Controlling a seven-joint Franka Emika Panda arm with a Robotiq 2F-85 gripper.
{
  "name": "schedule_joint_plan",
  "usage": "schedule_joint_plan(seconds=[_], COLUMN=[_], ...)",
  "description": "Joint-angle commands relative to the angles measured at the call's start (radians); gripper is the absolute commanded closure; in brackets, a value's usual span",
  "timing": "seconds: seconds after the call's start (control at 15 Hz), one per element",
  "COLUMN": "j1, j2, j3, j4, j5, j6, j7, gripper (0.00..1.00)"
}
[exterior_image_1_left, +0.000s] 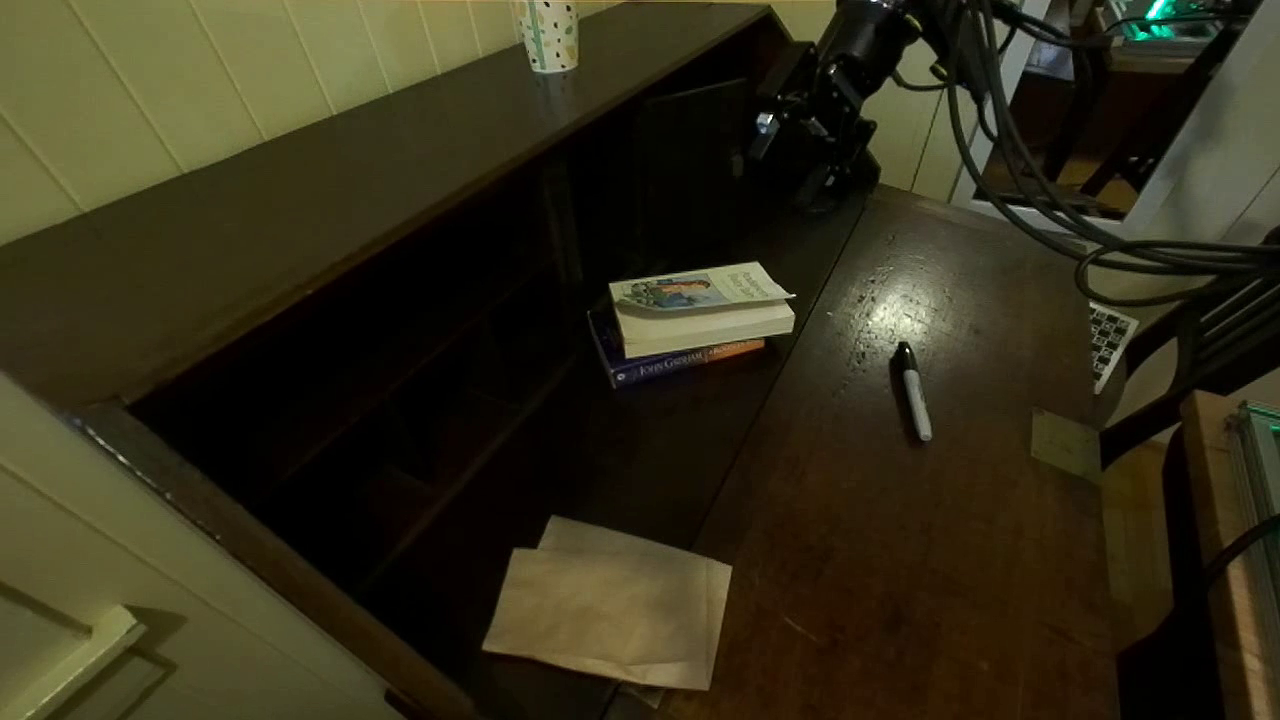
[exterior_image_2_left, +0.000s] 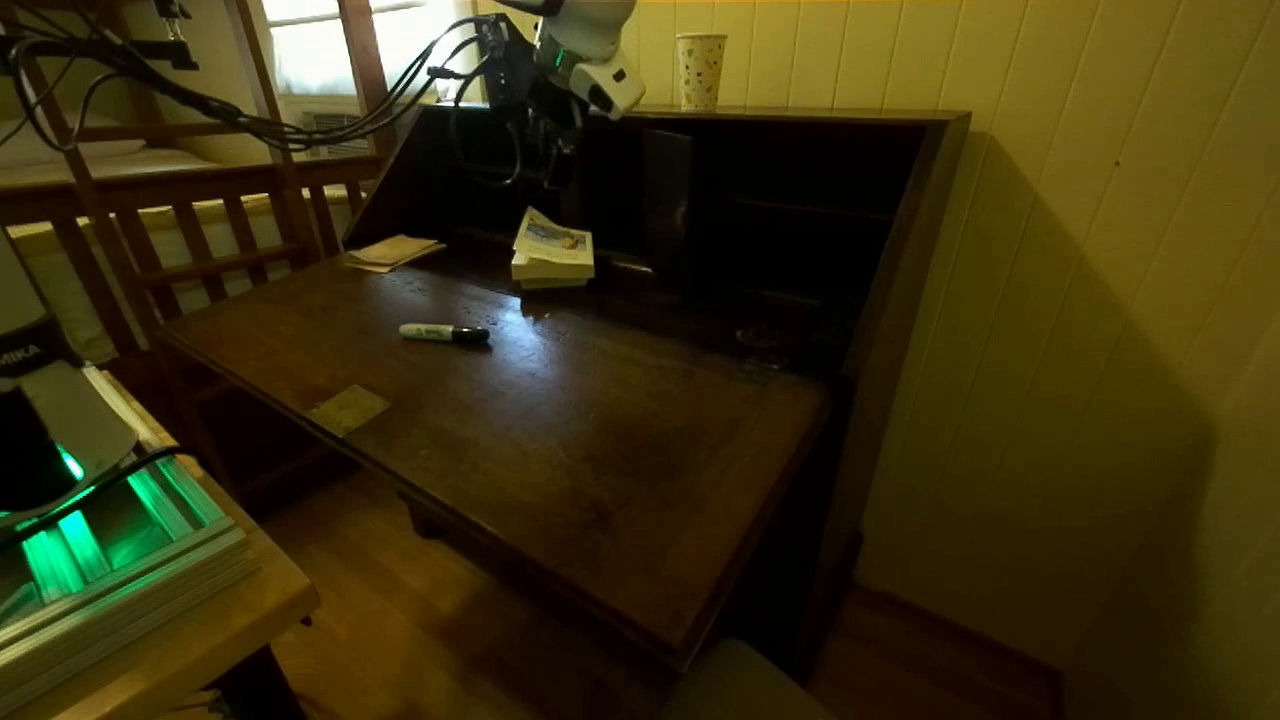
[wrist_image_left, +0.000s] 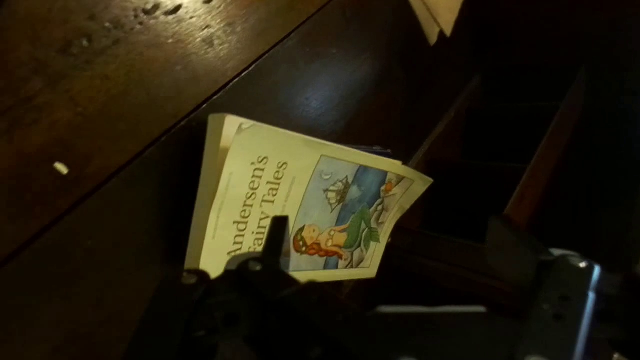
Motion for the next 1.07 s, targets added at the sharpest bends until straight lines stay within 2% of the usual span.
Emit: schedule_joint_plan(seconds=[0.0, 0.33, 0.4, 0.47, 0.6, 0.8, 1.0], j1=[0.023, 0.034, 0.045, 0.01, 0.015, 0.016, 0.03], j2=[0.009, 0.041, 0.058, 0.019, 0.037, 0.049, 0.044], j3=[0.027, 0.075, 0.077, 0.093, 0.103, 0.106, 0.127], j4=[0.043, 0.096, 0.111, 0.068, 0.085, 0.093, 0.075], j5=[-0.148, -0.3, -0.354, -0.285, -0.327, -0.332, -0.367], j6=[0.099, 0.183, 0.231, 0.186, 0.222, 0.229, 0.255], j7=[0.031, 0.02, 0.064, 0.021, 0.041, 0.042, -0.034], gripper=[0.0, 0.0, 0.0, 0.0, 0.0, 0.0, 0.0])
